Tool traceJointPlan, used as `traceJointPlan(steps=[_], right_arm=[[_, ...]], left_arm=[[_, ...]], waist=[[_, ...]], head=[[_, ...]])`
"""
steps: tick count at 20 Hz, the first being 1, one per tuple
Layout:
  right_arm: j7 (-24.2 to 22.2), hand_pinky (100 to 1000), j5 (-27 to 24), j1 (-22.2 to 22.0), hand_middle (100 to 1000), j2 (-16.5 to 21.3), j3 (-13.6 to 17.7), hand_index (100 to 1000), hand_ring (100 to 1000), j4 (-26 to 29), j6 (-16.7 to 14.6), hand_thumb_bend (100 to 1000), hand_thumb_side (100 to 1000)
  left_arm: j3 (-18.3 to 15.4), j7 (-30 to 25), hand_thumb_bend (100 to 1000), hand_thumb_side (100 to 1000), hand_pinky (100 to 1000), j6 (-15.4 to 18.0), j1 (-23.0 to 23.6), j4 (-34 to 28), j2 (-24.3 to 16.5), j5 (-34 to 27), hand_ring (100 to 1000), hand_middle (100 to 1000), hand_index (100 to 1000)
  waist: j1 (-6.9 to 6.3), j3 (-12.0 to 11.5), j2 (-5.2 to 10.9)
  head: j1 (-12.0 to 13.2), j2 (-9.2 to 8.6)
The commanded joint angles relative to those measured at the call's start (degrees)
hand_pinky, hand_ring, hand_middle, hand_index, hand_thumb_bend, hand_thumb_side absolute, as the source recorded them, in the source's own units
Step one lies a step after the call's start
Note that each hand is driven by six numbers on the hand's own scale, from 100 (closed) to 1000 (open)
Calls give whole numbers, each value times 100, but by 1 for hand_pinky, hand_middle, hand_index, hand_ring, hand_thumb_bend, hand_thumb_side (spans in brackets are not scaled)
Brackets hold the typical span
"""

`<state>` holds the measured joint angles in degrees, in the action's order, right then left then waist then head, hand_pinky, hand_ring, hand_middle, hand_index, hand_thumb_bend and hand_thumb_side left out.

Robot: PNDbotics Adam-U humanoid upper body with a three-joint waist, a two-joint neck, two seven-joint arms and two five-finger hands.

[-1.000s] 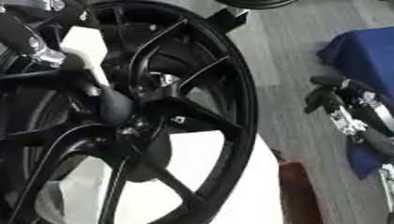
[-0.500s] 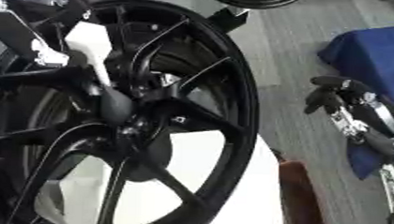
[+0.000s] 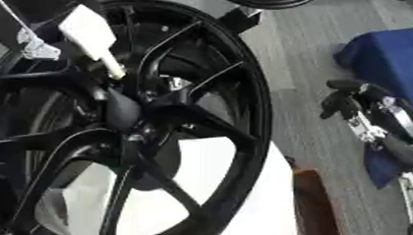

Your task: Pull the pin out of the wheel hub.

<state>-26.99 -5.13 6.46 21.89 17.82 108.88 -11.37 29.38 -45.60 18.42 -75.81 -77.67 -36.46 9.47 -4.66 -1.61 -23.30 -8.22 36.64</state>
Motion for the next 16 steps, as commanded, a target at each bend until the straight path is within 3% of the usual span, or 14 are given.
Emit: traceJointPlan(steps=[1, 3, 4, 10, 16], right_arm=[[17, 740, 4, 7, 594, 79, 42, 818, 582, 47, 0, 100, 628], [22, 740, -1, 4, 594, 81, 46, 818, 582, 49, 3, 100, 629], [25, 740, -2, 3, 594, 82, 48, 818, 582, 50, 6, 100, 627], [63, 740, -25, -10, 594, 88, 86, 818, 581, 59, 39, 100, 624], [131, 739, -63, -17, 593, 96, 151, 817, 581, 82, 99, 100, 621]], left_arm=[[-335, -637, 100, 253, 712, 355, -76, -299, -288, -258, 598, 401, 364], [-529, -637, 100, 301, 712, 219, -68, -431, -368, -410, 597, 400, 362], [-635, -637, 100, 255, 712, 165, -61, -480, -409, -483, 596, 398, 361], [-1601, -333, 100, 245, 712, -113, 251, -482, -953, -1015, 587, 389, 357], [-2775, 436, 100, 244, 713, -398, 1570, 286, -1871, -1158, 580, 384, 365]], waist=[[30, -11, 131], [28, -20, 140], [27, -25, 144], [11, -93, 184], [-18, -172, 229]], head=[[-3, -24], [-4, -18], [-3, -18], [-10, 9], [-55, 40]])
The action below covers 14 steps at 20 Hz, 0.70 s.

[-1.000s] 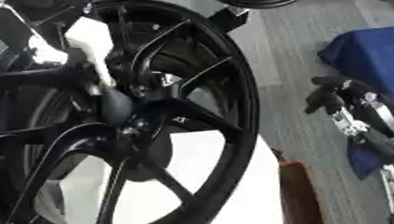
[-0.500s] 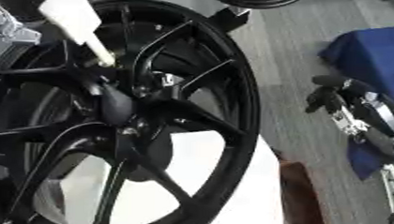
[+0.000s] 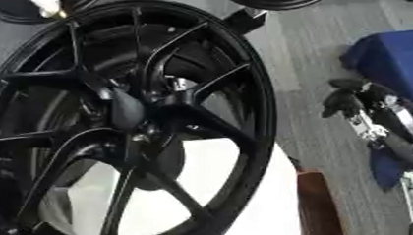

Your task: Pull the pin out of the wheel hub.

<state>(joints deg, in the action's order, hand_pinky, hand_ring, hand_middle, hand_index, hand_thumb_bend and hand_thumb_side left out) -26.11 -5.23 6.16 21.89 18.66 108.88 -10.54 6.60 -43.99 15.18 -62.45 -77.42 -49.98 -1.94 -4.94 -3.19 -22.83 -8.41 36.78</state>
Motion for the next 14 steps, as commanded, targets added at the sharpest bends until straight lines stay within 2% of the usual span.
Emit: traceJointPlan(steps=[1, 4, 5, 7, 8, 9, 10, 11, 12, 13, 14], right_arm=[[51, 739, -60, 15, 593, 92, 72, 817, 581, 84, 28, 100, 621], [74, 739, -97, 23, 593, 83, 84, 817, 581, 96, 48, 100, 616], [78, 739, -113, 24, 593, 82, 83, 816, 580, 101, 50, 100, 614], [82, 739, -139, 27, 593, 80, 82, 816, 580, 106, 50, 100, 612], [84, 739, -151, 32, 593, 75, 83, 815, 580, 107, 49, 100, 611], [86, 738, -163, 39, 592, 67, 83, 815, 580, 106, 48, 100, 612], [84, 738, -174, 47, 592, 61, 81, 815, 579, 105, 47, 100, 611], [82, 738, -185, 55, 592, 55, 79, 815, 579, 103, 46, 100, 610], [81, 738, -195, 62, 592, 51, 79, 815, 579, 102, 46, 100, 609], [83, 738, -205, 68, 592, 45, 80, 814, 579, 101, 46, 100, 609], [84, 738, -211, 71, 591, 42, 80, 814, 579, 100, 47, 100, 609]], left_arm=[[-665, 410, 100, 244, 713, -85, 506, 398, -611, 37, 580, 385, 366], [-1040, 723, 100, 245, 718, -139, 1240, 839, -730, 150, 586, 403, 397], [-1116, 806, 100, 245, 726, -155, 1435, 970, -739, 208, 598, 429, 440], [-1191, 935, 100, 246, 744, -227, 1753, 1182, -706, 208, 646, 515, 603], [-1210, 986, 100, 248, 766, -265, 1922, 1242, -671, 162, 698, 590, 730], [-1231, 1032, 100, 459, 789, -314, 2093, 1286, -622, 125, 742, 647, 803], [-1253, 1089, 100, 737, 808, -362, 2233, 1318, -576, 111, 766, 684, 837], [-1271, 1157, 100, 801, 810, -403, 2343, 1348, -532, 114, 768, 689, 843], [-1280, 1214, 100, 936, 809, -432, 2421, 1372, -496, 121, 767, 687, 848], [-1286, 1256, 100, 1000, 804, -467, 2492, 1408, -452, 117, 761, 679, 845], [-1288, 1279, 100, 1000, 804, -498, 2542, 1437, -416, 100, 761, 677, 841]], waist=[[12, -14, 188], [35, -18, 212], [44, -15, 221], [64, -8, 232], [79, -3, 231], [96, 4, 230], [108, 13, 230], [117, 25, 231], [124, 35, 231], [132, 45, 230], [137, 53, 228]], head=[[-50, 27], [-56, 21], [-48, 24], [-24, 10], [-18, -4], [-18, -20], [-17, -35], [-15, -51], [-16, -62], [-23, -69], [-29, -72]])
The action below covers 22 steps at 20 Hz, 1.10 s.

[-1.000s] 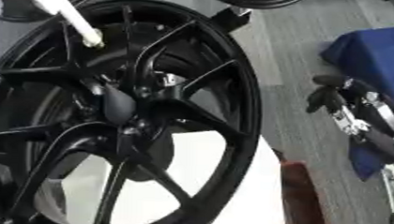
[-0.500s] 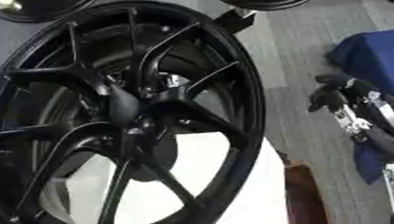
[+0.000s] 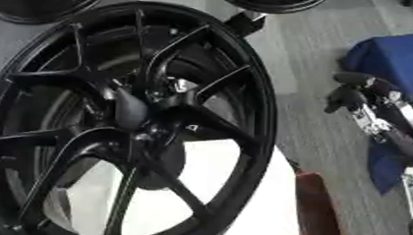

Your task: Pull the pin out of the wheel hub.

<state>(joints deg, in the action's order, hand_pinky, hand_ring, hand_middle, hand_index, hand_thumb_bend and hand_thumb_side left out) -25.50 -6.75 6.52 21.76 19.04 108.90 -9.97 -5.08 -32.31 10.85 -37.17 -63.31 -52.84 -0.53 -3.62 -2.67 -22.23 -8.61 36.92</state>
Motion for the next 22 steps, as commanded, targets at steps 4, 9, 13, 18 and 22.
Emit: traceJointPlan(steps=[4, 9, 13, 18, 22], right_arm=[[7, 738, -55, 35, 591, 47, 28, 814, 579, 93, -16, 100, 611], [9, 738, -55, 41, 591, 40, 24, 814, 579, 91, -17, 100, 611], [15, 738, -66, 50, 591, 41, 24, 813, 579, 95, -6, 100, 609], [20, 738, -67, 47, 591, 41, 23, 813, 578, 99, -4, 100, 608], [24, 738, -76, 48, 590, 32, 19, 812, 578, 103, -10, 100, 607]], left_arm=[[-97, 44, 100, 1000, 802, -143, 95, -7, -45, -173, 758, 675, 832], [-48, -179, 100, 853, 830, -179, 61, -341, -19, -275, 790, 728, 863], [-57, -230, 100, 849, 822, -243, 15, -463, -2, -253, 780, 710, 849], [-58, -15, 100, 803, 805, -290, 26, -819, 93, -783, 754, 670, 822], [-9, 254, 100, 791, 790, -427, 43, -1673, 491, -1529, 731, 644, 813]], waist=[[16, 14, 155], [19, 28, 156], [14, 32, 163], [23, 23, 161], [45, 21, 163]], head=[[-10, -101], [6, -117], [13, -130], [14, -124], [58, -125]])
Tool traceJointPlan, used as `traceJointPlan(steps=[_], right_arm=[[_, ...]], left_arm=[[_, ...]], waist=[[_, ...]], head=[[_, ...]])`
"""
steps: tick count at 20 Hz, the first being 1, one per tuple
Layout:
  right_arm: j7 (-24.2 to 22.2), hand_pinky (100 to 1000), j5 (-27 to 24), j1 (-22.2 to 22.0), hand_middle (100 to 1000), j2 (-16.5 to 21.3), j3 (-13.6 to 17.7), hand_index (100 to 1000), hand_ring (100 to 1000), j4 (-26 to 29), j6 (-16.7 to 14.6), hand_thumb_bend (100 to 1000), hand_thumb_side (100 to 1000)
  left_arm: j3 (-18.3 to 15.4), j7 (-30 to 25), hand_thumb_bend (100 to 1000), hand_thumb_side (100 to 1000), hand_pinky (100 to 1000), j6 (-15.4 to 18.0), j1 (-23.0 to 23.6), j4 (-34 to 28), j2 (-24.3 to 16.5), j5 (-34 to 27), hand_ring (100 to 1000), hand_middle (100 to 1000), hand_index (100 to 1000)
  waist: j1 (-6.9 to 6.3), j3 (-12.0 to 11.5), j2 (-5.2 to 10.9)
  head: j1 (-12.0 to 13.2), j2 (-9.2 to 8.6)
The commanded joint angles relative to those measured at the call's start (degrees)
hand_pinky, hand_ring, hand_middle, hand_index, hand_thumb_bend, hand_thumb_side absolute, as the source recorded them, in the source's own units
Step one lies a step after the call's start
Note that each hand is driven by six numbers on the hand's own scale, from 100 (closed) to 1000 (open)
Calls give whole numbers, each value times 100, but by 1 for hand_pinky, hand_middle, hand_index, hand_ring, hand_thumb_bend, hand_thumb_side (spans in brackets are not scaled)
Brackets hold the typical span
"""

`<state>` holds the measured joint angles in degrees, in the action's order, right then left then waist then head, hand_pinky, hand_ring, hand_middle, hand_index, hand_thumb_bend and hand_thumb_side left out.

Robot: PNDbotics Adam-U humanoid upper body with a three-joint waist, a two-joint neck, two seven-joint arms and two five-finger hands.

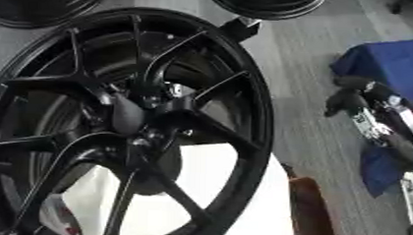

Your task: Pull the pin out of the wheel hub.

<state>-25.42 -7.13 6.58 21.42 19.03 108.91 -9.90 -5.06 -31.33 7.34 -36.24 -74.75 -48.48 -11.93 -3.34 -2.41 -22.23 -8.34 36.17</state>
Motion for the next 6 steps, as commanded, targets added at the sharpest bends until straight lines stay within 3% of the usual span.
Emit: traceJointPlan(steps=[1, 6], right_arm=[[16, 738, -42, 45, 590, 60, 17, 812, 578, 103, -19, 100, 606], [18, 737, -74, 66, 590, 12, 6, 812, 578, 106, -24, 100, 605]], left_arm=[[-3, 219, 100, 792, 788, -153, -55, -789, 247, -535, 727, 640, 812], [-55, 476, 100, 785, 781, -739, -12, -1976, 1445, -1038, 718, 629, 806]], waist=[[28, -4, 162], [103, 0, 151]], head=[[43, -50], [67, -35]])
